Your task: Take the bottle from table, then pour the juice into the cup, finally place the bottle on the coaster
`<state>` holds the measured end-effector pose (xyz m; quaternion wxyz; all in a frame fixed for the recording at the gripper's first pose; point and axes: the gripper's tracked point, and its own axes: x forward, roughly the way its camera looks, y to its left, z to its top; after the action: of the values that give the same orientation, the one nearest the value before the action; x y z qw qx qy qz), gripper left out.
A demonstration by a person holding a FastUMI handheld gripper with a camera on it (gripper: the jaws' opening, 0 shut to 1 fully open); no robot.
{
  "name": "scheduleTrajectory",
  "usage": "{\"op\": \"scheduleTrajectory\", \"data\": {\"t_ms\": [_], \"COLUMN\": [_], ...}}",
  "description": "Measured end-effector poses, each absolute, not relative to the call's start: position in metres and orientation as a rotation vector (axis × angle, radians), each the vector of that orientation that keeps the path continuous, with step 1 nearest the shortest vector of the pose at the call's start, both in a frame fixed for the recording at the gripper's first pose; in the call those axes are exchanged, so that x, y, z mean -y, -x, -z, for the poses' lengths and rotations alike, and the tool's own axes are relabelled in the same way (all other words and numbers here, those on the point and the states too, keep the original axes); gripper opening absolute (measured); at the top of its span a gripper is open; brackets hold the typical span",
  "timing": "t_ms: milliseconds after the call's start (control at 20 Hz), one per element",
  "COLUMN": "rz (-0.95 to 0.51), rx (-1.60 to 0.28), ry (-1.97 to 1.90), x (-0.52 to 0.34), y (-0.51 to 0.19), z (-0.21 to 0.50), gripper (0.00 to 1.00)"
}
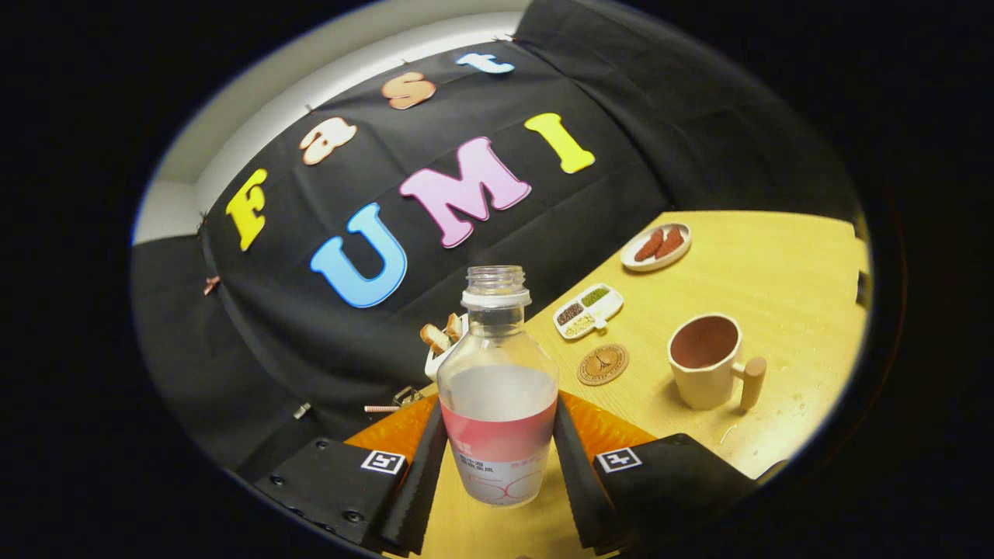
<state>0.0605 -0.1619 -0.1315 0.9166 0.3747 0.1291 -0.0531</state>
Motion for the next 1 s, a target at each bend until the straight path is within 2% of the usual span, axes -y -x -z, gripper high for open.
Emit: {"op": "scheduleTrajectory", "data": {"t_ms": [500, 1000], "rz": [0.12, 0.203], "rx": [-0.337, -0.267], "ry": [-1.131, -1.365], "x": [0.176, 0.191], "y": [-0.071, -0.085], "z": [0.172, 0.182], "gripper": [0.74, 0.74]}}
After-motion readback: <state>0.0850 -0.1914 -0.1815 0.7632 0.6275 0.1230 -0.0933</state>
